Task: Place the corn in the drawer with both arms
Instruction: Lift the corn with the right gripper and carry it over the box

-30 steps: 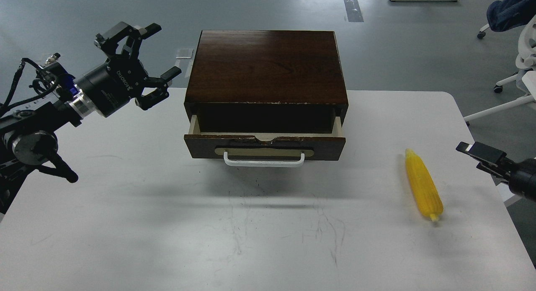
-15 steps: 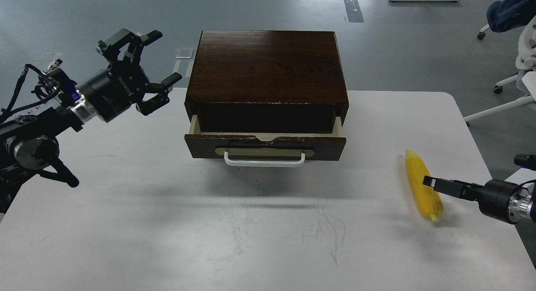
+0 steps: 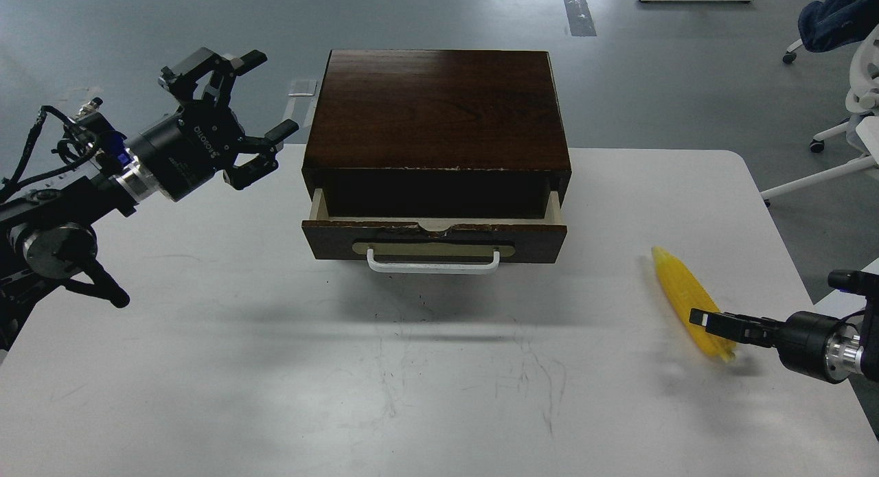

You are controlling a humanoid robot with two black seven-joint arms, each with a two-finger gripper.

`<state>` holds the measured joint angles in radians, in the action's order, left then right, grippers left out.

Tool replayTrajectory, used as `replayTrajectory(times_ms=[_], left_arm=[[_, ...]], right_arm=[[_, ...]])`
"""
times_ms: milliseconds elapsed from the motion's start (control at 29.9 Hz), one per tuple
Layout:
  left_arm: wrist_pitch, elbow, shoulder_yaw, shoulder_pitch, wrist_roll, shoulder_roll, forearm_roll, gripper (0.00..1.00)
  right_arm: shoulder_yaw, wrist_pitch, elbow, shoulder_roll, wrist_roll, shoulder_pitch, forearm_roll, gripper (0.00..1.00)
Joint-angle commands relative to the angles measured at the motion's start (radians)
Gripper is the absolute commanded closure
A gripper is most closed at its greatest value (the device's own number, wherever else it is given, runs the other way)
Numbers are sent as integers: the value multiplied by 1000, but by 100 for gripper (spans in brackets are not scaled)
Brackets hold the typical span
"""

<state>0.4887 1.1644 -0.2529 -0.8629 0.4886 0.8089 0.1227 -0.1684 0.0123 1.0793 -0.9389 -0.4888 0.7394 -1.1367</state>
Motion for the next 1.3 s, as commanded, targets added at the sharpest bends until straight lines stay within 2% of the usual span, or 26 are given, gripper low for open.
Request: replayTrajectory(times_ms=[0, 134, 434, 702, 936, 1002, 1203, 1270], left_arm=[[0, -2, 0, -1, 0, 0, 0, 2], [0, 0, 0, -1, 0, 0, 0, 2], [0, 0, -15, -1, 0, 3, 0, 2], [0, 0, -19, -1, 0, 4, 0, 2], [0, 0, -19, -1, 0, 9, 0, 2], [0, 0, -19, -1, 0, 9, 0, 2], [0, 0, -19, -1, 0, 10, 0, 2], [0, 0, -19, -1, 0, 10, 0, 2]], right_arm=[[-2, 0, 2, 0, 0, 0, 0, 82], [-2, 0, 10, -9, 0, 15, 2, 91], [-6, -18, 139, -130, 0, 239, 3, 91], [-48, -166, 183, -132, 0, 569, 0, 91], [-299, -189, 174, 37, 0, 917, -3, 90], [-400, -181, 172, 135, 0, 1036, -2, 90], [-483, -140, 174, 301, 0, 1156, -31, 90], [-516, -91, 174, 379, 0, 1202, -96, 90]])
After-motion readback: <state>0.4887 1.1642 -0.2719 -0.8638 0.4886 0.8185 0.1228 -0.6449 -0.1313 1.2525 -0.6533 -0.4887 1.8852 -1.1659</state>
